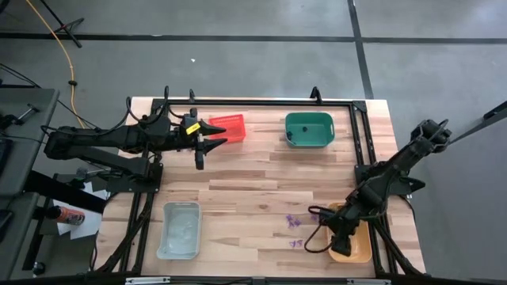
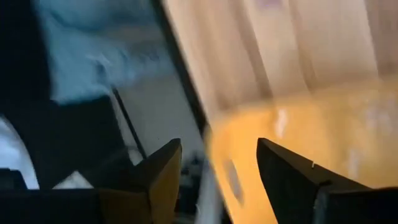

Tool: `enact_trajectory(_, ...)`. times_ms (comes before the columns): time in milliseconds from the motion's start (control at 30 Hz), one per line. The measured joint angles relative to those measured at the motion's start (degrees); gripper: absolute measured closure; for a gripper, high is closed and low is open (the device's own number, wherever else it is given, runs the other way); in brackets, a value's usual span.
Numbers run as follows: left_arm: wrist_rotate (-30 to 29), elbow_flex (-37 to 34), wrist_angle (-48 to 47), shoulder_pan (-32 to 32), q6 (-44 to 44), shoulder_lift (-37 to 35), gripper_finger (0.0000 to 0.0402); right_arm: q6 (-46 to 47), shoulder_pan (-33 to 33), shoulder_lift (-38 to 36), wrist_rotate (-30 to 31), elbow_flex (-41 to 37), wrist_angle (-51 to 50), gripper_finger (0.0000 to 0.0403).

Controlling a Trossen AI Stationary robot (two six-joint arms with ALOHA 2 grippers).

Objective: Sort Halloween decoration
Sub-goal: Put the purple witch hat toy into the orange bin

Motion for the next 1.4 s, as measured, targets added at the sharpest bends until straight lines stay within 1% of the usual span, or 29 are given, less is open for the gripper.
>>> enact_trajectory(100, 0.0, 0.0, 0.0, 0.0, 0.0, 0.0, 0.0265, -5.8, -1.5, 0.6, 7.3, 4.7, 1.4, 0.02)
enact_trajectory(167, 0.0, 0.0, 0.0, 0.0, 0.0, 0.0, 0.0265, -12.3, -2.4, 2.8, 10.6, 8.2, -0.1, 0.0207)
enact_trajectory(367, 0.0, 0.0, -0.4, 0.0, 0.0, 0.0, 0.0265, -36.3, -3.6, 16.2, 15.3, 19.9, -8.0, 0.0236)
enact_trajectory(433, 0.0, 0.0, -0.4, 0.0, 0.0, 0.0, 0.0265, -42.1, -3.3, 20.9, 16.7, 22.8, -9.6, 0.0243)
enact_trajectory(500, 0.0, 0.0, -0.4, 0.0, 0.0, 0.0, 0.0265, -45.4, -3.3, 25.0, 17.3, 25.2, -10.8, 0.0246)
enact_trajectory(633, 0.0, 0.0, -0.4, 0.0, 0.0, 0.0, 0.0265, -46.8, -3.3, 31.0, 17.5, 27.4, -12.8, 0.0247)
enact_trajectory(733, 0.0, 0.0, -0.4, 0.0, 0.0, 0.0, 0.0265, -46.8, -3.3, 33.0, 17.6, 26.7, -13.0, 0.0247)
enact_trajectory(833, 0.1, 0.0, -0.4, 0.0, 0.0, 0.0, 0.0265, -44.6, -3.3, 34.3, 17.6, 25.7, -13.0, 0.0247)
enact_trajectory(1000, 0.1, 0.0, -0.4, 0.0, 0.0, 0.0, 0.0265, -42.2, -3.3, 34.5, 17.5, 22.8, -10.2, 0.0247)
enact_trajectory(1400, 0.1, 0.0, -0.4, 0.0, -0.1, 0.0, 0.0265, -42.1, -3.2, 34.5, 16.8, 18.1, -5.5, 0.0247)
